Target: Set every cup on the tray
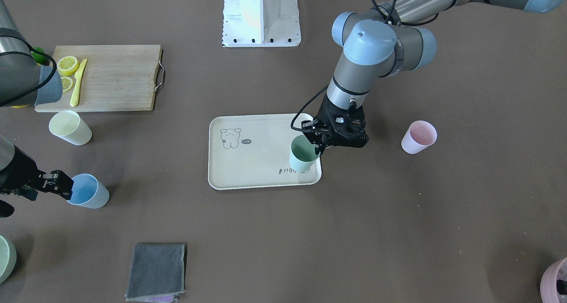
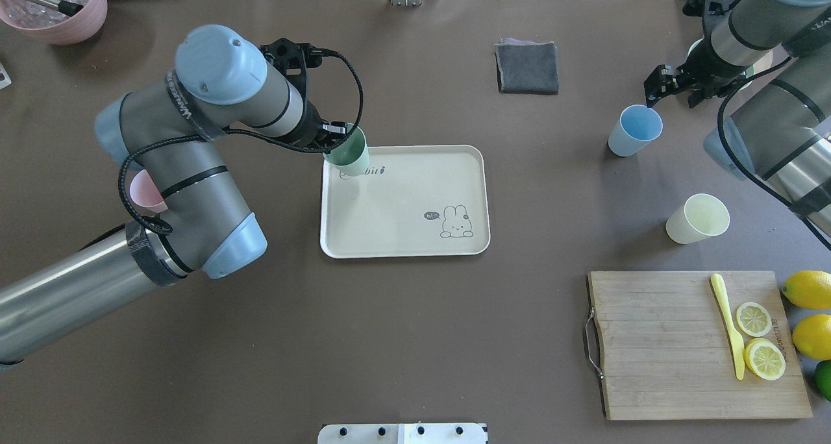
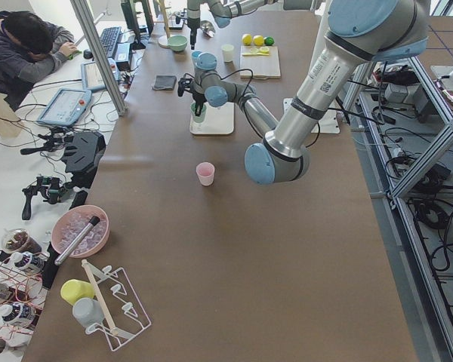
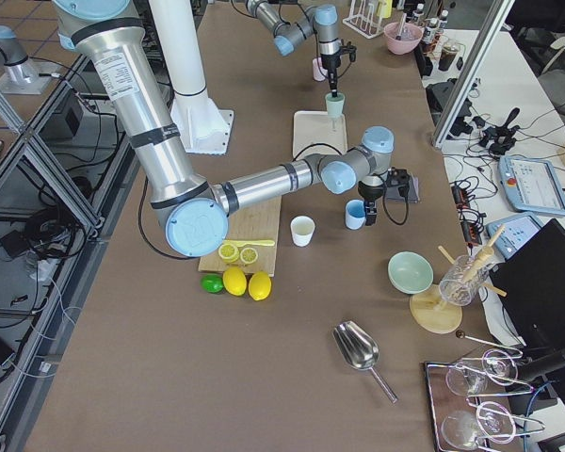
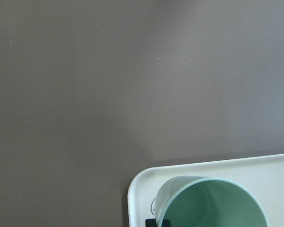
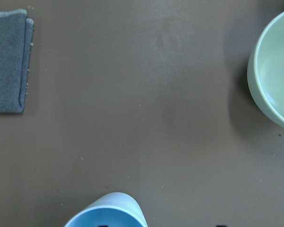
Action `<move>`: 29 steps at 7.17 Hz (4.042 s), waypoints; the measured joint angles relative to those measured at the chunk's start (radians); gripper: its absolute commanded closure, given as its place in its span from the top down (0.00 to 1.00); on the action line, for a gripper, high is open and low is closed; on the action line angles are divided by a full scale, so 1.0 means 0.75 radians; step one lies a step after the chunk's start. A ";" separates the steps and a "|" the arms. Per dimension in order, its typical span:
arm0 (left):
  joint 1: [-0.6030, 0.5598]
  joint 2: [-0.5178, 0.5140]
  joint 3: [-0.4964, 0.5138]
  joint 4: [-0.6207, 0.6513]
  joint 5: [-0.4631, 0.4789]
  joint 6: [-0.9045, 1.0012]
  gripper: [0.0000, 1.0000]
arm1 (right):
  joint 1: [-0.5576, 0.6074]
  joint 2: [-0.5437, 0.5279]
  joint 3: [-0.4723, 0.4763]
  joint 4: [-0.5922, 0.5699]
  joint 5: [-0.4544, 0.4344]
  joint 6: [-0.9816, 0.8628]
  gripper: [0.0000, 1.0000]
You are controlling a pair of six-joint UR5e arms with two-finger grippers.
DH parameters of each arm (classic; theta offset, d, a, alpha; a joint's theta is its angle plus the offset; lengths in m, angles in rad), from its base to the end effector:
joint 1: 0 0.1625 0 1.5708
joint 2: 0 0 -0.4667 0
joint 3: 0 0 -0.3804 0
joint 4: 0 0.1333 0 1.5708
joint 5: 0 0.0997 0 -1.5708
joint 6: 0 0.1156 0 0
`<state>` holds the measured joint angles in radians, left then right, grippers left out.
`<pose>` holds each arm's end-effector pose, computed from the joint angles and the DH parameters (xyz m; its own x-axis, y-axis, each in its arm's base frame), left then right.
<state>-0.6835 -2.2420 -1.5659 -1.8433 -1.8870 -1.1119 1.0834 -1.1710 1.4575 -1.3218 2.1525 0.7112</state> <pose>0.5098 -0.5408 0.2773 0.5904 0.0622 -0.8047 0.1608 0.9680 0.1927 -0.2575 -0.6349 0.5171 0.7227 0.0119 0.6911 -0.0910 0.9928 0.0781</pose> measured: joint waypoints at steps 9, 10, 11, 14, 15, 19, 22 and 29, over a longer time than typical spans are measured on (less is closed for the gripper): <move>-0.264 -0.020 -0.129 0.129 -0.239 0.180 0.98 | -0.075 -0.035 0.014 0.005 -0.009 0.071 0.00; -0.312 -0.002 -0.160 0.178 -0.281 0.241 0.98 | -0.079 -0.030 0.019 0.006 -0.009 0.104 0.00; -0.365 0.031 -0.193 0.220 -0.333 0.311 0.98 | -0.084 -0.025 0.033 0.006 -0.010 0.141 0.00; -0.514 0.212 -0.294 0.265 -0.460 0.537 0.98 | -0.102 0.030 0.122 -0.009 0.000 0.287 0.00; -0.538 0.291 -0.319 0.265 -0.480 0.626 0.99 | -0.118 0.070 0.139 -0.013 0.002 0.367 0.00; -0.536 0.536 -0.367 0.186 -0.363 0.730 0.99 | -0.291 0.206 0.294 -0.189 -0.071 0.670 0.00; -0.521 0.589 -0.342 0.102 -0.343 0.725 0.98 | -0.467 0.367 0.200 -0.218 -0.216 0.866 0.00; -0.401 0.647 -0.228 -0.034 -0.341 0.652 0.77 | -0.556 0.457 0.142 -0.229 -0.323 0.932 1.00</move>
<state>-0.9844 -1.7566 -1.7372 -1.8685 -2.1430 -0.6227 0.6662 -0.8283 1.5638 -1.4934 1.9103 1.4102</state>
